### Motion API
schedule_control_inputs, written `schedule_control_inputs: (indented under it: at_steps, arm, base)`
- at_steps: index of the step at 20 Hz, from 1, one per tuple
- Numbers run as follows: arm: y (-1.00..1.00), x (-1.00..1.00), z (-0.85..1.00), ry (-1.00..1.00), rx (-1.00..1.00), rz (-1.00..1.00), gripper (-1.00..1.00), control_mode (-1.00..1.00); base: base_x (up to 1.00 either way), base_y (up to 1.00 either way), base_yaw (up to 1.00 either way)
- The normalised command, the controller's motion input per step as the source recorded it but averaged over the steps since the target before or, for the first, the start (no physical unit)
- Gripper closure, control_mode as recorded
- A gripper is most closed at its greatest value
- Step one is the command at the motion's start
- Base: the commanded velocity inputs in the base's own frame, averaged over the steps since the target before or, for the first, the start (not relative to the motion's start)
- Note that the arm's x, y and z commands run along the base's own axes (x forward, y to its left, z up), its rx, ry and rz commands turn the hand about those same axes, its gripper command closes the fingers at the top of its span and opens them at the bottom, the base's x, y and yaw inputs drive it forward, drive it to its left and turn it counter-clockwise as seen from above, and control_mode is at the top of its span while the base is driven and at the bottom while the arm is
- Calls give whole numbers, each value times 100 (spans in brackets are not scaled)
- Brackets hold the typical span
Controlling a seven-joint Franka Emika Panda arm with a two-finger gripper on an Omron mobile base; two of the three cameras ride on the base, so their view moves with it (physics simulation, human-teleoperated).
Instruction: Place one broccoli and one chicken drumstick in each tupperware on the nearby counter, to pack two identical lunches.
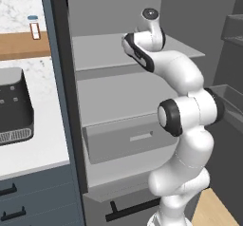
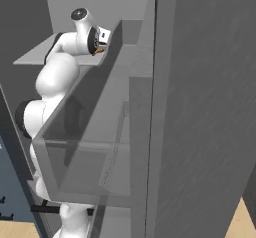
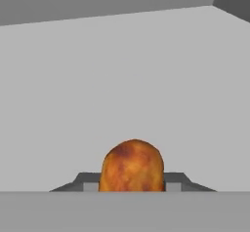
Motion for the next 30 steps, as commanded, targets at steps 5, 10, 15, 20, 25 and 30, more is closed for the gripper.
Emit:
schedule_control_inputs:
  at_steps: [5,10,15,20,25,30]
  arm:
    - [7,-4,-58,-32,0,0,100,-100]
    - [9,-59,-3,-13,0,0,100,-100]
    - [0,-96,76,34,0,0,100,-100]
    - [16,-100,3,28,-5,0,100,-100]
    - [25,-96,-97,-36,-22,3,100,-100]
    - [0,-100,-2,-2,-2,0,100,-100]
  base:
    - [0,0,0]
    - [0,0,0]
    - [0,0,0]
    - [0,0,0]
    - [0,0,0]
    - [0,0,0]
